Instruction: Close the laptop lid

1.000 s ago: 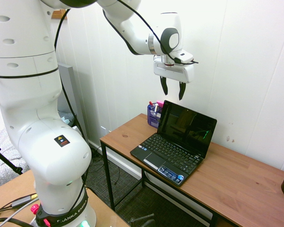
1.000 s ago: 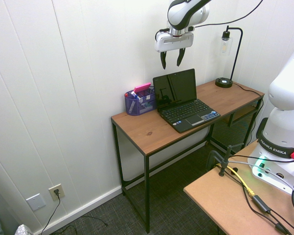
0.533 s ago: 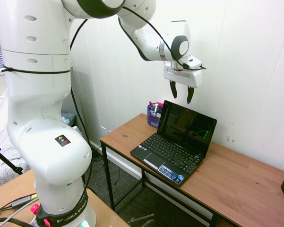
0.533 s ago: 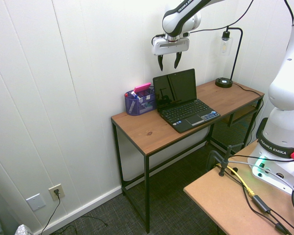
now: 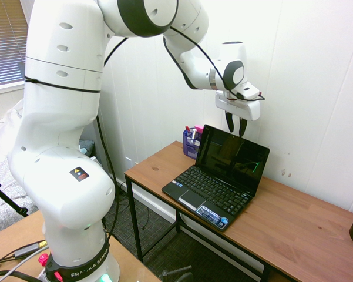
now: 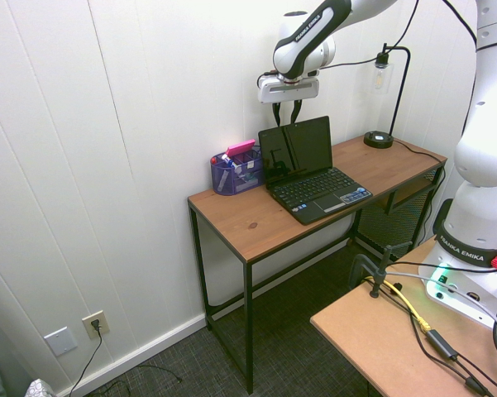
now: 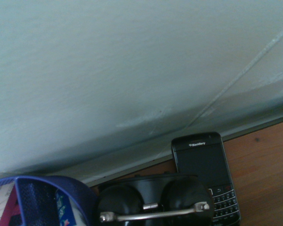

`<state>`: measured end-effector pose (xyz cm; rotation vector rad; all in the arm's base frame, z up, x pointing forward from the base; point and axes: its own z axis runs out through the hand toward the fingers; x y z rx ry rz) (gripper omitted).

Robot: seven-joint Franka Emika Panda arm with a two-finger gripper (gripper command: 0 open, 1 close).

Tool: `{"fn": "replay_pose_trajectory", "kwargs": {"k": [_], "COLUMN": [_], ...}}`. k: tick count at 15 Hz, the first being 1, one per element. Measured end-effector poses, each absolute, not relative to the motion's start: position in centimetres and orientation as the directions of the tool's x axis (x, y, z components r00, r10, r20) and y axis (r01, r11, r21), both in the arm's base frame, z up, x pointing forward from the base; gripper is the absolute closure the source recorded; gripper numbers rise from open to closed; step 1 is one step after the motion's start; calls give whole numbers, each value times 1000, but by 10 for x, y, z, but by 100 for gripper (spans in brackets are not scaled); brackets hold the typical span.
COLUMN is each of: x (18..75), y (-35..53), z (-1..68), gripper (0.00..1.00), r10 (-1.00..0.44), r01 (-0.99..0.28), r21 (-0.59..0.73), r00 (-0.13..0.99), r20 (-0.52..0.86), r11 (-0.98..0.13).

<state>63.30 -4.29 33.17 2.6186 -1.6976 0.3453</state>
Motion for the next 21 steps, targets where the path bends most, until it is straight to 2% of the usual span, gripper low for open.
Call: {"fn": "replay_pose_trajectory", "kwargs": {"k": [11, 21], "x": [630, 550], "y": [-40, -37], "z": [320, 316], "gripper": [100, 100], "r10": [-907, -909], "r01": [-907, -903], "r21": [-106, -129], "r00": [388, 389], "r20": [165, 151], "r11": [-407, -409]}}
